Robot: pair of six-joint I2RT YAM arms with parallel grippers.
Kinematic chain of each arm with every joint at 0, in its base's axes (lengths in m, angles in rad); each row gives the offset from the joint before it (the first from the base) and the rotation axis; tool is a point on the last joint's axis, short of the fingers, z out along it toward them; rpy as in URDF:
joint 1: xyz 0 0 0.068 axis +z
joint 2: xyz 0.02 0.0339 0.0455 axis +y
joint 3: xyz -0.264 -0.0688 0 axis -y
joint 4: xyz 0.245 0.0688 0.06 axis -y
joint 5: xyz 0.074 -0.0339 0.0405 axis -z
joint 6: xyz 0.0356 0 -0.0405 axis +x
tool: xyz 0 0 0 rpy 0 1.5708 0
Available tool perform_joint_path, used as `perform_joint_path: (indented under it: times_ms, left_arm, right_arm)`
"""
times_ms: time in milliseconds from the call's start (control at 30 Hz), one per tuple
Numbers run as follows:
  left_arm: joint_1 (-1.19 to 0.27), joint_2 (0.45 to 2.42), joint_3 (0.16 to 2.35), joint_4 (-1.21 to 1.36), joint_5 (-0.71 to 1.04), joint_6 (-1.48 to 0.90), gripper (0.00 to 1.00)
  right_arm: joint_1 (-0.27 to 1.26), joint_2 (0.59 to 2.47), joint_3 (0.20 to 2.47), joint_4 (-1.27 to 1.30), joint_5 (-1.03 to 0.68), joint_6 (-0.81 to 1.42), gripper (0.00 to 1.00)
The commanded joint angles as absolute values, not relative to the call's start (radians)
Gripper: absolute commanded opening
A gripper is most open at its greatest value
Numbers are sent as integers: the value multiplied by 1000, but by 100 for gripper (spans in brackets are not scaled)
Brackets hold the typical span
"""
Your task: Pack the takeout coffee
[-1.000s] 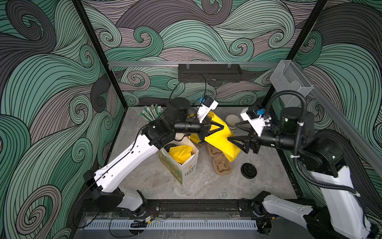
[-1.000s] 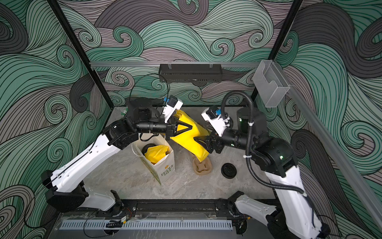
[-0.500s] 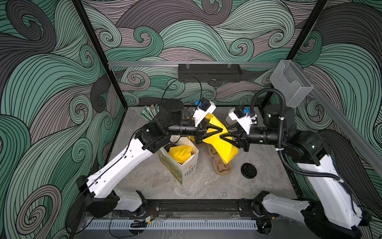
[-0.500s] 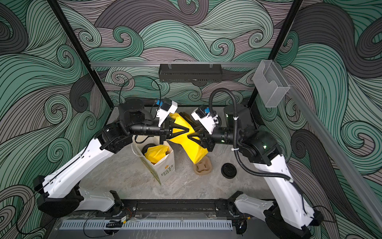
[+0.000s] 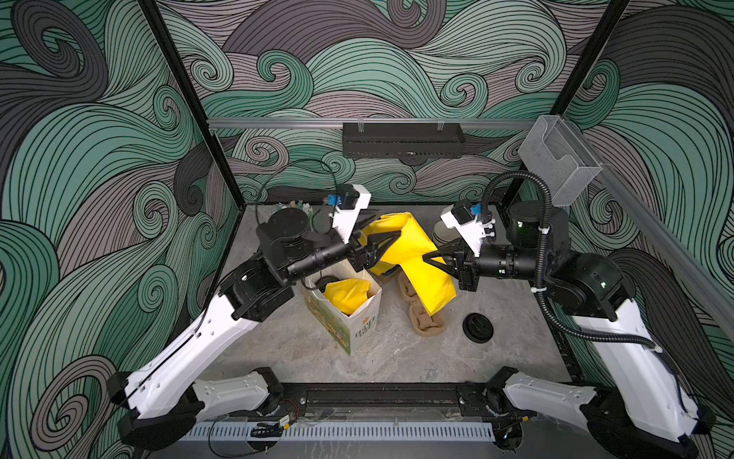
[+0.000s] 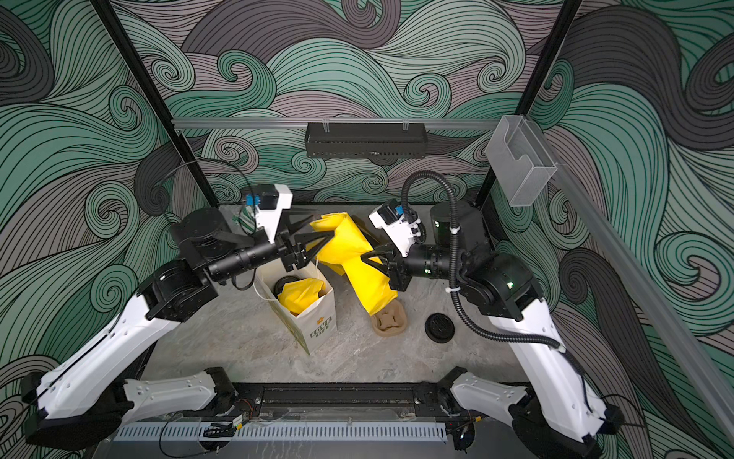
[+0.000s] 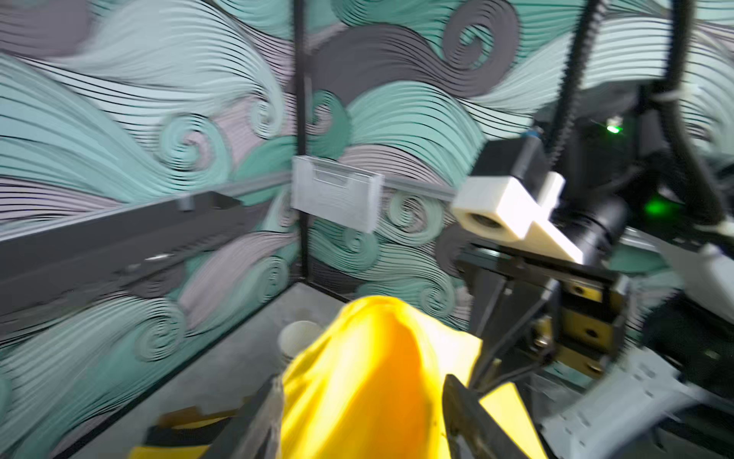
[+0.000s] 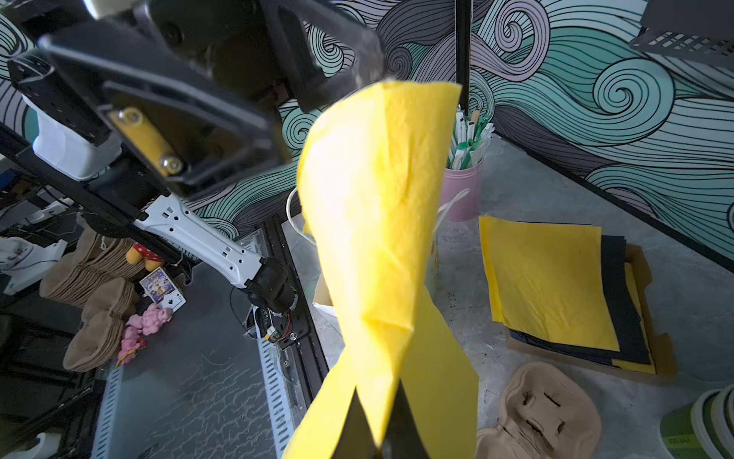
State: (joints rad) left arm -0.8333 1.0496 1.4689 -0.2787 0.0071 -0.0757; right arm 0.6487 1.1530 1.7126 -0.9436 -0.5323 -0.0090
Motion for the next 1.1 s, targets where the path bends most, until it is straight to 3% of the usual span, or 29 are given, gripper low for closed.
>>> perform_joint_path:
  times_ms: [0,167,333,467,633,1067]
  left_arm:
    - [-832,942,1490,-355,-500,-165,66]
    - [-832,813,1509,-749,-683,-423,67]
    - [-833,712,1489,-976,-572,-644,70]
    - [-832,653,1421,-993,-435,-742,73]
    - [-833,632,1321,-926,-376,-797,75]
    - [-831,686,1239,-841,-408,-831,75]
  right_arm:
    - [708,1197,1753,-841,-562,72,0]
    - [833,1313,1797,-698,-534,173,0]
    - [961,1413,1775,-534,-245,253,0]
    - [1047,1490,1764,-494,-16,250,0]
    - [1076,1566,1764,-555,154,281,0]
    - [1100,1693,1825,-833,161,334,0]
